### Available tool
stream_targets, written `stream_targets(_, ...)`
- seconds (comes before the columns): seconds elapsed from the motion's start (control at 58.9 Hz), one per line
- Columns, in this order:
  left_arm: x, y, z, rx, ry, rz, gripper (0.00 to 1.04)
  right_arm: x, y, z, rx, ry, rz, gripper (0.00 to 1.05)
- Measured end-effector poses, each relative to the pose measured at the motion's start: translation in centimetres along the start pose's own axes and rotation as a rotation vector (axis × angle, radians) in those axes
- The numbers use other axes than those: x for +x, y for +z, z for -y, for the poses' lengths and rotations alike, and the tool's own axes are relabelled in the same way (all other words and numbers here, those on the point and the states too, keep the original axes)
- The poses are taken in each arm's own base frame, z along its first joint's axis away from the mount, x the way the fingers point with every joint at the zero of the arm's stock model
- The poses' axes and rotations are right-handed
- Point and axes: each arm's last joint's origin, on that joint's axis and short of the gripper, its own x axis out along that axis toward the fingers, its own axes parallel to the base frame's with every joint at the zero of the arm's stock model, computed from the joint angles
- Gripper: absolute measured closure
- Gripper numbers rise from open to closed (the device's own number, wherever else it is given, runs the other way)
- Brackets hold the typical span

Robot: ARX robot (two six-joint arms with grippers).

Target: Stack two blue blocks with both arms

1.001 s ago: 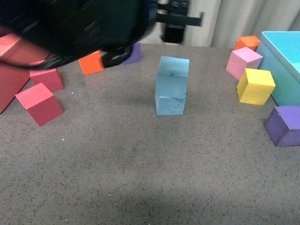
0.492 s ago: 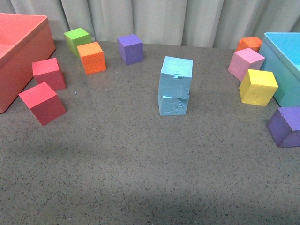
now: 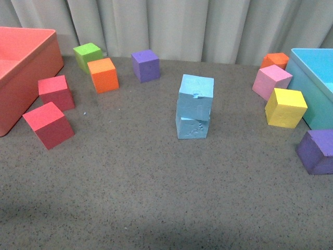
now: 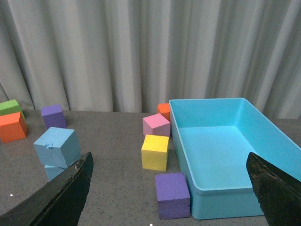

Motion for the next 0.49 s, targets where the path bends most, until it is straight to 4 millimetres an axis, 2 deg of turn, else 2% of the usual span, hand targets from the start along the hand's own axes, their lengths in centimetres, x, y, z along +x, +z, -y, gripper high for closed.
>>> stream_targets(0.153,-1.0,0.1,-1.0,0.0,0.0,0.002,1.01,0.0,0.0,0.0,0.0,-0.001,0.0,0.1)
stream_targets(0.492,-2.5,0.8,-1.1,0.0,0.001,0.026,1.01,0.0,0.0,0.0,0.0,0.0,0.0,0.1)
